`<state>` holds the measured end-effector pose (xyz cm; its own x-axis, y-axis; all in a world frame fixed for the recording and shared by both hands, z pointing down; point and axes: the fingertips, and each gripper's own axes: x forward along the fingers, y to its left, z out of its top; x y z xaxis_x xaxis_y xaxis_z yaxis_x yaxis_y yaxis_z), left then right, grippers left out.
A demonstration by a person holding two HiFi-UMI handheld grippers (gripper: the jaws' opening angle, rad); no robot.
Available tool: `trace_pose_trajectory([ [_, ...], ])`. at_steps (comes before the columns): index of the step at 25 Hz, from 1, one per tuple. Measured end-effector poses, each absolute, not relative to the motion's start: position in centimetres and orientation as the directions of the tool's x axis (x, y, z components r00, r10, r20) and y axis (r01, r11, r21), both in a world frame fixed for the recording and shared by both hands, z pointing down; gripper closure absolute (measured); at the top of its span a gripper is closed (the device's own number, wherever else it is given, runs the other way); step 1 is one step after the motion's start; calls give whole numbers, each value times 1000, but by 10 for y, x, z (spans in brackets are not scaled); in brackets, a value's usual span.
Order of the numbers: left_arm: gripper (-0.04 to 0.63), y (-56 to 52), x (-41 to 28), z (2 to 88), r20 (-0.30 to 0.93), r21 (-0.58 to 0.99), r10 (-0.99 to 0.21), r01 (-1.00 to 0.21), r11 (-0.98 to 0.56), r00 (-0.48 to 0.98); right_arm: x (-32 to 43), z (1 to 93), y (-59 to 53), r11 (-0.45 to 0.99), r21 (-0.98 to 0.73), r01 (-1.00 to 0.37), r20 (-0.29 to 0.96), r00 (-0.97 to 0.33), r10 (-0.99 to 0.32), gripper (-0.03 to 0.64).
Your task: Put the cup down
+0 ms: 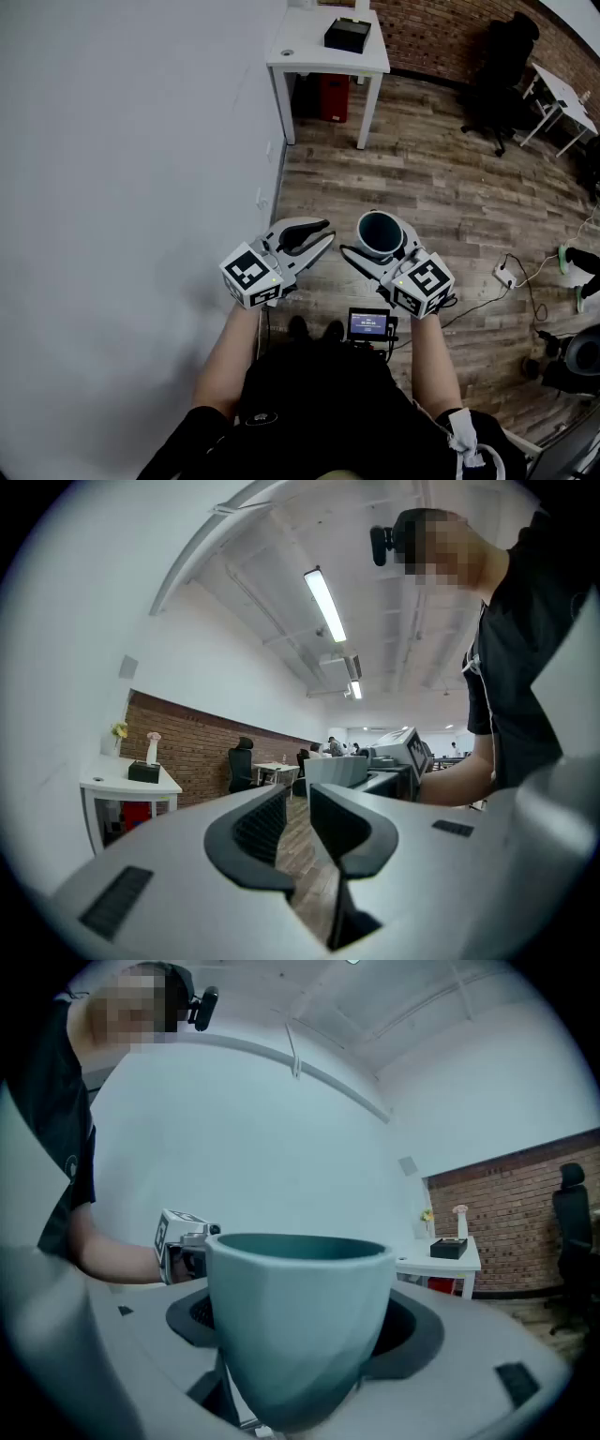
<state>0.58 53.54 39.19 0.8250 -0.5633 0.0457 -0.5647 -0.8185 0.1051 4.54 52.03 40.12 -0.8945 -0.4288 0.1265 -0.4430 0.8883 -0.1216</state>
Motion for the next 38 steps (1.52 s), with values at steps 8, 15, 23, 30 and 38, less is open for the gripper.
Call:
trace_pose_trajectory([
  [8, 520, 533, 9, 398, 51, 109, -565, -567, -816, 823, 50, 407, 519, 886, -125, -446, 129, -893, -431, 219],
  [15, 520, 530, 13, 398, 52, 117, -564, -566, -816, 824, 53, 405, 520, 886, -153, -437, 120, -899, -422, 218],
  [23, 520, 524, 25, 399, 54, 108, -576, -578, -809, 816, 69, 407, 516, 887, -163, -433, 114, -901, -418, 218],
  [30, 520, 518, 38, 401, 63, 94, -587, -590, -802, 807, 86, 408, 508, 887, -170, -430, 98, -903, -418, 219],
  [38, 521, 501, 50, 403, 64, 95, -578, -581, -808, 814, 101, 414, 493, 878, -181, -444, 100, -896, -433, 218],
])
